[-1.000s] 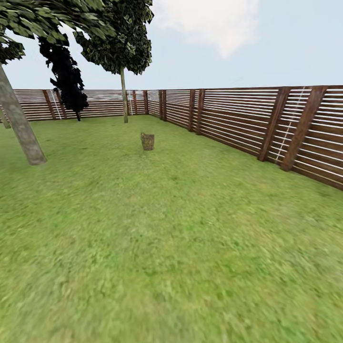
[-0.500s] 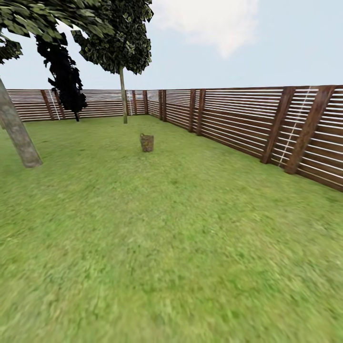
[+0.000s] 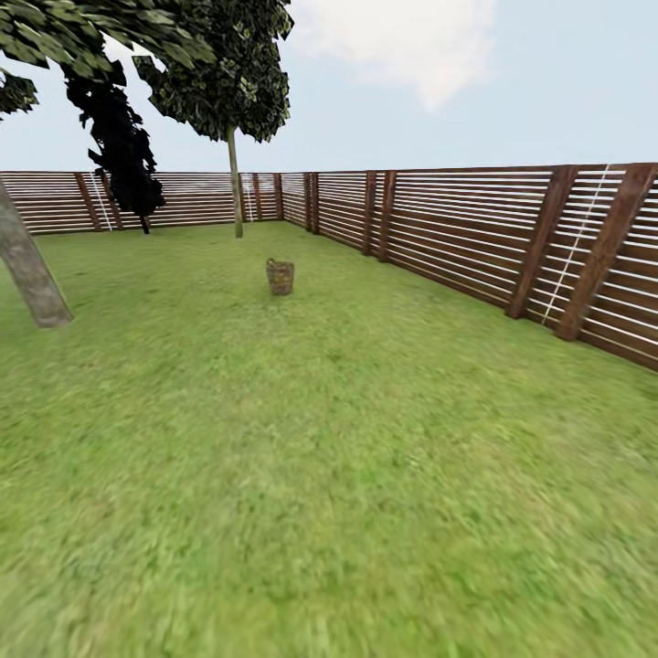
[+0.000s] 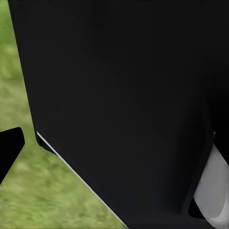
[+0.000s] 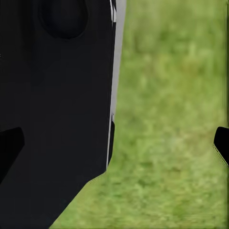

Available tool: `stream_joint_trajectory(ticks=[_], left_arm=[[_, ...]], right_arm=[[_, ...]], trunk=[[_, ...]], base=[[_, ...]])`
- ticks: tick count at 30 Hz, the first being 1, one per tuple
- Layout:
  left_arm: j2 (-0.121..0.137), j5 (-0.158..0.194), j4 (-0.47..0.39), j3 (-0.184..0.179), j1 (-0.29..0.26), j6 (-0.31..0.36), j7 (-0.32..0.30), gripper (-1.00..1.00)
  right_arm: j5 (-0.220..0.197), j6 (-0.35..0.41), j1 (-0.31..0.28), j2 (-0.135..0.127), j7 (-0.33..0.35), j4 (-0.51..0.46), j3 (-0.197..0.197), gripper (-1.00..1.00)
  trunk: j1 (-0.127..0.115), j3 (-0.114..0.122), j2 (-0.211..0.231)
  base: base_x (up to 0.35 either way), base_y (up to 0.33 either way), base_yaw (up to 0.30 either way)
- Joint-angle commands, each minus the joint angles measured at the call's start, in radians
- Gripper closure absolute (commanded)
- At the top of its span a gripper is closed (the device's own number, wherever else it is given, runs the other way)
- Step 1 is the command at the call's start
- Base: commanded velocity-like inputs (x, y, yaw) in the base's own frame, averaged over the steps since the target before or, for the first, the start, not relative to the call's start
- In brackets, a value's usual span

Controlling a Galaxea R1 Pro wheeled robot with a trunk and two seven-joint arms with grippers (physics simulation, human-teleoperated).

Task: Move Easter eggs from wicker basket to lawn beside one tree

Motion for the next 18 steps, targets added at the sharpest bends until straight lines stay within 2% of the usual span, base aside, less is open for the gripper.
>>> stream_joint_trajectory(ticks=[1, 18], left_arm=[[0.0, 0.0, -0.002, 0.0, 0.001, -0.001, 0.0, -1.0], [0.0, 0.0, -0.002, 0.0, 0.001, -0.001, 0.0, -1.0]], right_arm=[[0.008, -0.003, -0.002, 0.0, -0.001, 0.003, 0.0, -1.0], [0.009, -0.003, -0.002, 0.0, -0.001, 0.003, 0.001, -1.0]], trunk=[[0.001, -0.001, 0.0], [0.001, -0.001, 0.0]], base=[[0.338, 0.0, 0.0], [0.338, 0.0, 0.0]])
